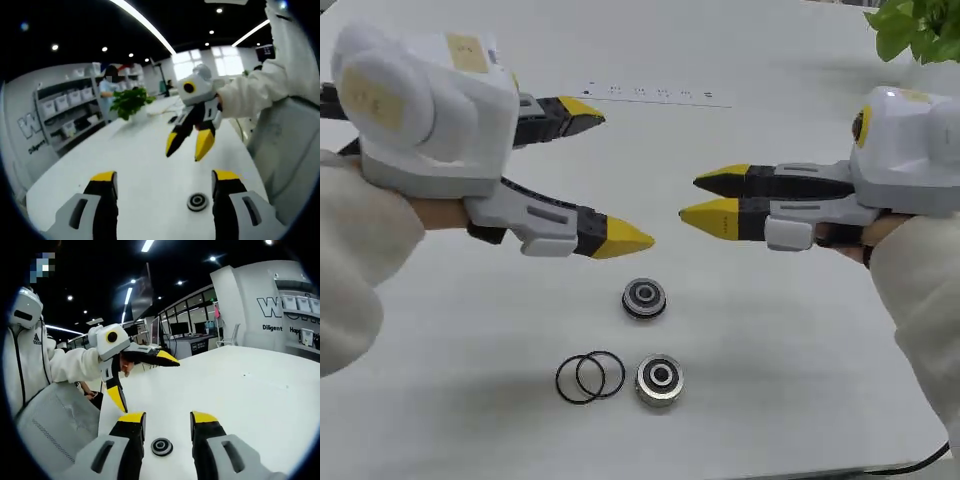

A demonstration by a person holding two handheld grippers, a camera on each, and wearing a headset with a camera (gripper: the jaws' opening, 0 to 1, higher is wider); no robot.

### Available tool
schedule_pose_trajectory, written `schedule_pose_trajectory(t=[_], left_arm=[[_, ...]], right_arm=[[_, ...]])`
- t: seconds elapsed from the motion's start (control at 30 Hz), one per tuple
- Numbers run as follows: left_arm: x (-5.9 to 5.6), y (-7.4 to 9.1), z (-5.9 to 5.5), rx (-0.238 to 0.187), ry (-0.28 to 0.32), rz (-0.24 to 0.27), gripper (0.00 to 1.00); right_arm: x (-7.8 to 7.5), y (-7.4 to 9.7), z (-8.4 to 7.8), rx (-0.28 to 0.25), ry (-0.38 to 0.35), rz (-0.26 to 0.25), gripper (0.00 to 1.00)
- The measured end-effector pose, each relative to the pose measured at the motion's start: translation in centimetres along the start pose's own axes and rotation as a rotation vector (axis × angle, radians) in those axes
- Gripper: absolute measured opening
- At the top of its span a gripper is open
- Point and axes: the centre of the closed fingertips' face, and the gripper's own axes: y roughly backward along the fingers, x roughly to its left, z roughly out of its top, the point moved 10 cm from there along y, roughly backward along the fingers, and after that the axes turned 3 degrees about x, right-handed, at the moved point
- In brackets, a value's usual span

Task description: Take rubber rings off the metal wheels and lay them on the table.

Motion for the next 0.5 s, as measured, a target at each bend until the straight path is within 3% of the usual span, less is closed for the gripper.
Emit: schedule_pose_trajectory(t=[0.2,0.33,0.5], left_arm=[[-1.2,-1.2,-1.4,0.023,-0.021,0.005,0.70],[-1.7,-1.6,-2.2,0.021,0.015,0.002,0.69],[-2.5,-2.0,-3.0,0.034,0.031,-0.024,0.64]], right_arm=[[0.2,-1.1,-3.0,0.074,-0.065,0.031,0.33],[0.7,-1.8,-3.7,0.095,-0.070,0.044,0.33],[1.3,-2.6,-4.6,0.166,-0.036,0.057,0.35]])
